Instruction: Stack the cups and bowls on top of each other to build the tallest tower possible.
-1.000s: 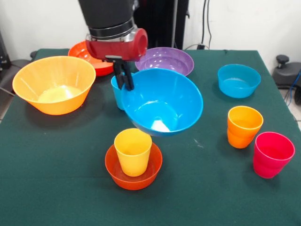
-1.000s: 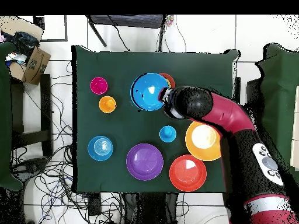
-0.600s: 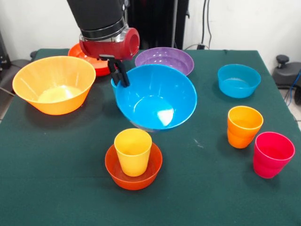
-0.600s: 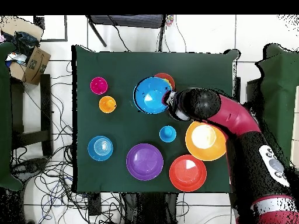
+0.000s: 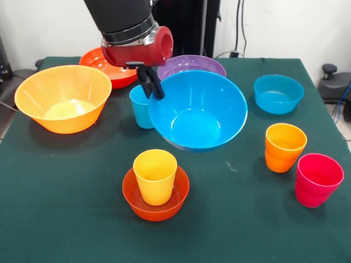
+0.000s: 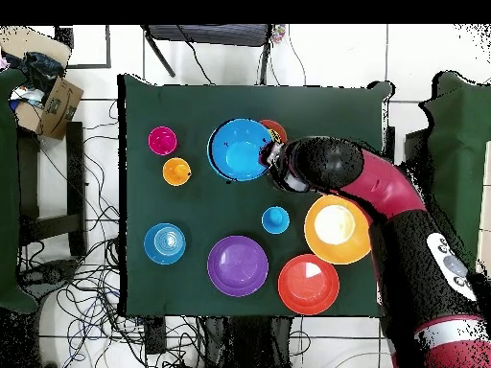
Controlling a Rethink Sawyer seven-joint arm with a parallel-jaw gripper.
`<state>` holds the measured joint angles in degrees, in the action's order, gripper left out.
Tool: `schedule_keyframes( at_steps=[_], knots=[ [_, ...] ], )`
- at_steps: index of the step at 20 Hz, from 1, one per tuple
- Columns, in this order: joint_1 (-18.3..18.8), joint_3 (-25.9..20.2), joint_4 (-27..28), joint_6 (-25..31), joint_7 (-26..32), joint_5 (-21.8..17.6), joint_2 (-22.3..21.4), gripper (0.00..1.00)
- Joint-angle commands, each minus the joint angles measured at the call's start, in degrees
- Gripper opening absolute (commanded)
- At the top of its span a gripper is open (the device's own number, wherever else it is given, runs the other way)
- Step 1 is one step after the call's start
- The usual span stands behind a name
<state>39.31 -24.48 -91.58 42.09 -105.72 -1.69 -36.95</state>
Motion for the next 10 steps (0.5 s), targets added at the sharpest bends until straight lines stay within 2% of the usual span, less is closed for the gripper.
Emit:
schedule_keyframes(
  at_steps=[1, 10],
  knots=[
    [1.3, -5.8, 0.0, 2.6, 5.6, -0.4, 1.6, 0.00],
    [2.9, -6.9, 0.6, 2.1, 6.9, -2.7, 1.8, 0.00]
  ],
)
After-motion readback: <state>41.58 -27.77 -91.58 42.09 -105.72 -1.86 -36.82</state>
